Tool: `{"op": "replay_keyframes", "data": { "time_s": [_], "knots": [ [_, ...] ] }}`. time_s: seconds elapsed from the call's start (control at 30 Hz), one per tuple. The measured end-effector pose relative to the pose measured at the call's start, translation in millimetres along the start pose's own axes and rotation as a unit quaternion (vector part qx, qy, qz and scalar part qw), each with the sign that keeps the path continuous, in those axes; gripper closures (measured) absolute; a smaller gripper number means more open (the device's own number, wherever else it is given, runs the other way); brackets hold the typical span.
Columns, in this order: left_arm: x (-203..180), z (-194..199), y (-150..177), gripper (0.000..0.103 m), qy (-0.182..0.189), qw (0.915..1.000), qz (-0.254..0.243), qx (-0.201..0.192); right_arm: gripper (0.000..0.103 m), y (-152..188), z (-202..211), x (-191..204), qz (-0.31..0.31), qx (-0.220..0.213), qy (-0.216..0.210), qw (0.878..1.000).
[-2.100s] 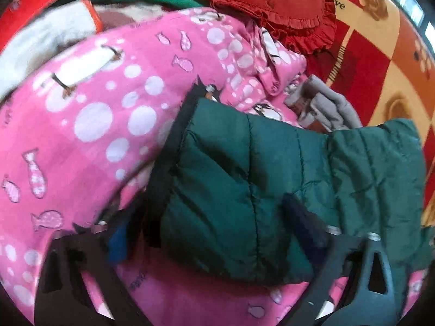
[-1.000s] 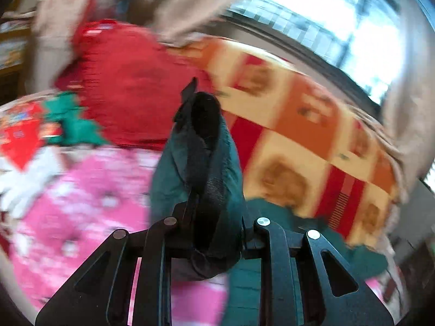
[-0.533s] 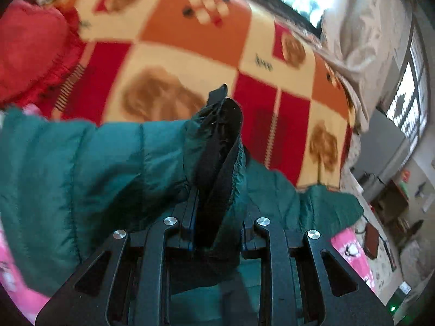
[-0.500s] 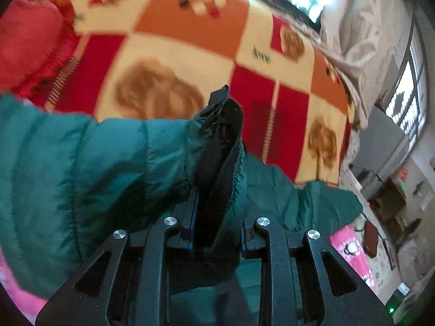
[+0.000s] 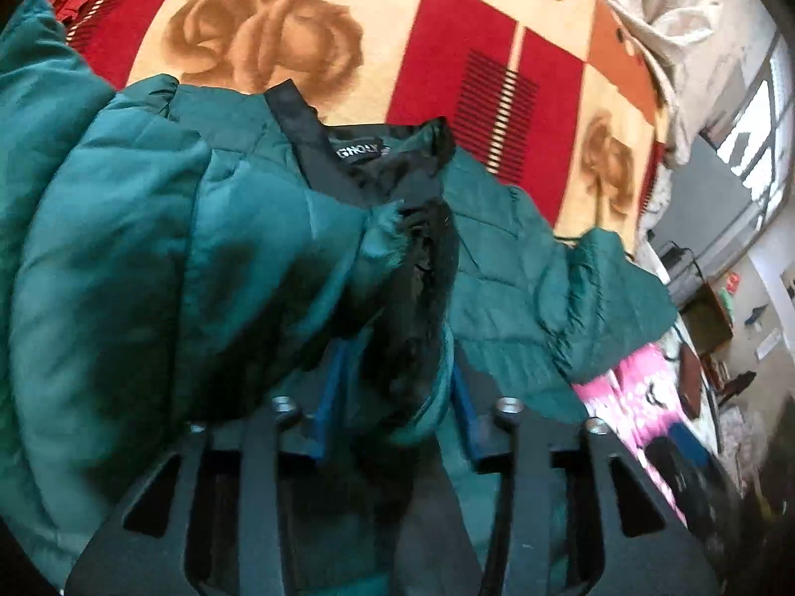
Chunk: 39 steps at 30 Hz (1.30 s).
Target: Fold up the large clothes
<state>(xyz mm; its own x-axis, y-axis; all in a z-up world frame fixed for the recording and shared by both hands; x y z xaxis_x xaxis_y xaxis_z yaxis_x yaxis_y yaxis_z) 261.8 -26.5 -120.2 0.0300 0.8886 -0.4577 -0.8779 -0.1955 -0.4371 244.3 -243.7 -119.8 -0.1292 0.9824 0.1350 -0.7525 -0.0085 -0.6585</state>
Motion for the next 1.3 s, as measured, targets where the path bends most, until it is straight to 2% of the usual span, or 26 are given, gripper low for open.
{"op": "replay_keyframes", "data": {
  "time_s": [0.13, 0.2, 0.3, 0.4, 0.43, 0.5, 0.6, 0.63, 0.67, 0.7, 0.73, 0.77, 0.8, 0.9, 0.97, 1.03, 1.1, 1.2, 1.3],
  "knots": [
    [2.0, 23.9, 20.9, 0.054, -0.018, 0.9998, -0.004, -0.006, 0.0, -7.7, -18.5, 20.4, 0.009, 0.013, -0.034, 0.999],
    [9.2, 41.5, 31.3, 0.054, -0.031, 0.9992, 0.003, -0.026, 0.0, -9.3, -23.6, 29.2, 0.011, 0.016, -0.052, 0.998],
    [22.4, 67.9, 42.3, 0.054, -0.066, 0.9951, 0.02, -0.072, 0.001, -13.1, -35.6, 52.7, 0.012, 0.031, -0.11, 0.993],
    [42.4, 85.6, 46.6, 0.054, -0.116, 0.9849, 0.055, -0.116, 0.001, -18.0, -54.7, 88.0, 0.022, 0.067, -0.184, 0.98],
    [49.7, 88.0, 46.9, 0.054, -0.123, 0.9825, 0.068, -0.123, 0.002, -19.4, -66.7, 99.0, 0.021, 0.087, -0.204, 0.975],
    [67.0, 87.0, 48.4, 0.054, -0.126, 0.9793, 0.102, -0.121, 0.007, -22.1, -90.5, 111.5, 0.01, 0.116, -0.214, 0.97],
    [79.8, 78.8, 48.8, 0.054, -0.134, 0.9782, 0.119, -0.106, 0.007, -13.5, -125.3, 120.6, -0.028, 0.194, -0.256, 0.946],
    [81.3, 76.5, 48.1, 0.054, -0.137, 0.978, 0.119, -0.103, 0.008, -13.7, -126.7, 121.5, -0.029, 0.188, -0.257, 0.947],
    [82.0, 74.2, 47.2, 0.054, -0.14, 0.9779, 0.118, -0.1, 0.015, -14.4, -124.5, 124.2, -0.024, 0.18, -0.27, 0.946],
    [82.0, 73.4, 46.8, 0.054, -0.143, 0.9777, 0.117, -0.099, 0.038, -13.2, -121.8, 128.2, -0.02, 0.181, -0.294, 0.939],
    [82.1, 72.1, 46.5, 0.054, -0.147, 0.9773, 0.116, -0.098, 0.048, -10.6, -120.8, 132.2, -0.018, 0.187, -0.318, 0.929],
    [82.0, 70.9, 46.4, 0.054, -0.152, 0.9769, 0.115, -0.097, 0.062, -9.4, -119.8, 131.8, -0.017, 0.182, -0.316, 0.931],
    [82.6, 70.9, 46.7, 0.054, -0.155, 0.9765, 0.115, -0.095, 0.072, -9.7, -117.6, 130.1, -0.014, 0.17, -0.31, 0.935],
    [82.1, 70.5, 47.1, 0.054, -0.155, 0.9766, 0.115, -0.096, 0.085, -14.9, -102.8, 117.5, -0.01, 0.126, -0.286, 0.95],
    [79.2, 72.6, 47.1, 0.054, -0.15, 0.9774, 0.11, -0.1, 0.087, -24.0, -88.6, 103.2, -0.006, 0.092, -0.253, 0.963],
    [74.6, 78.2, 46.4, 0.054, -0.155, 0.976, 0.102, -0.113, 0.087, -33.5, -76.2, 84.4, 0.002, 0.069, -0.2, 0.977],
    [72.0, 83.6, 45.8, 0.054, -0.159, 0.9745, 0.097, -0.125, 0.087, -42.1, -67.6, 59.0, 0.0, 0.053, -0.154, 0.987],
    [76.5, 89.8, 45.3, 0.054, -0.165, 0.9709, 0.106, -0.138, 0.087, -50.8, -67.9, 18.0, -0.019, 0.047, -0.121, 0.991],
    [85.1, 86.6, 43.4, 0.054, -0.167, 0.9694, 0.122, -0.132, 0.087, -50.2, -79.1, -13.6, -0.04, 0.061, -0.124, 0.99]
  ]
}}
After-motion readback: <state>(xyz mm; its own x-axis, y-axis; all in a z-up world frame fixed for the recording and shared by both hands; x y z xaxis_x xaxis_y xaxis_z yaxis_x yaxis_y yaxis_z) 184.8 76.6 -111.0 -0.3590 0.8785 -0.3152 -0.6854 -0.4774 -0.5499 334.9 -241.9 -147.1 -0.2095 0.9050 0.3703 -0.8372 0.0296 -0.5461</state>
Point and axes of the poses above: each gripper's, at about its wrist camera, not at the fingertips, and z roughly against the way its jaws point, x to its left, y to its underside, the point moved 6 cm from there along -z, roughly the way its jaws point, and after that the axes turned 12 degrees about x, right-handed, at the moved point
